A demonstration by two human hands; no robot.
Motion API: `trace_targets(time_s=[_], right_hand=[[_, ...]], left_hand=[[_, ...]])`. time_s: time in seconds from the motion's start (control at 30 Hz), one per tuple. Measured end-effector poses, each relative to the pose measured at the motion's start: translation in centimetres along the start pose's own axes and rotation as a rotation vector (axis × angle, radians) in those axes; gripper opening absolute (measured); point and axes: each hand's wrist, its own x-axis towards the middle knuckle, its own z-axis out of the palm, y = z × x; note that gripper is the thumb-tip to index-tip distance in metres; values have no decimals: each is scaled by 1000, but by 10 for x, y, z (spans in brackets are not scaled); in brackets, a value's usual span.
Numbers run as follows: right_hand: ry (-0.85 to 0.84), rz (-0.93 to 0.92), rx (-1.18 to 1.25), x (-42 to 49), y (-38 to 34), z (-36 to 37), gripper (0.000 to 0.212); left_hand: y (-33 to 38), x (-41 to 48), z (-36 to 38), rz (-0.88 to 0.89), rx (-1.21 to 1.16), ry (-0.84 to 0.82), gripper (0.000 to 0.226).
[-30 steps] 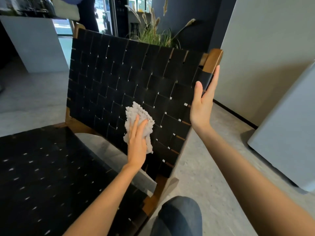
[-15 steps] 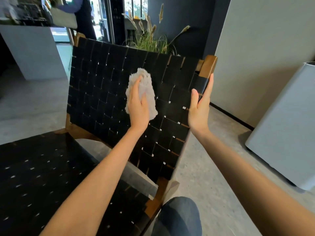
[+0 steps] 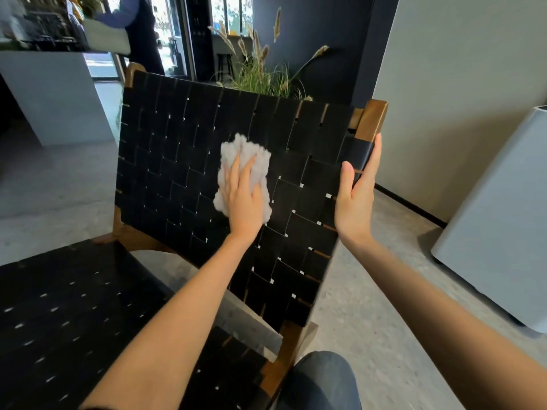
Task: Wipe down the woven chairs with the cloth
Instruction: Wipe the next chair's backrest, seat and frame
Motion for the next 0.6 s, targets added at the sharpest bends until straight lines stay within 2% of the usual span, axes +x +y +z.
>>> trace_targets(time_s=[0.27, 0.37, 0.47, 0.6], right_hand=[[-22, 10, -3, -1, -4, -4, 60], [-37, 13, -6, -1, -6, -5, 60], [-41, 13, -17, -1, -7, -5, 60], [-54, 11, -24, 0, -7, -7, 61]], left_hand=[[-72, -105, -13, -269, 28, -36, 56], [-76, -115, -18, -296, 59, -50, 58], [-67, -105, -19, -328, 59, 14, 58], [-44, -57, -24, -224, -49, 105, 48]])
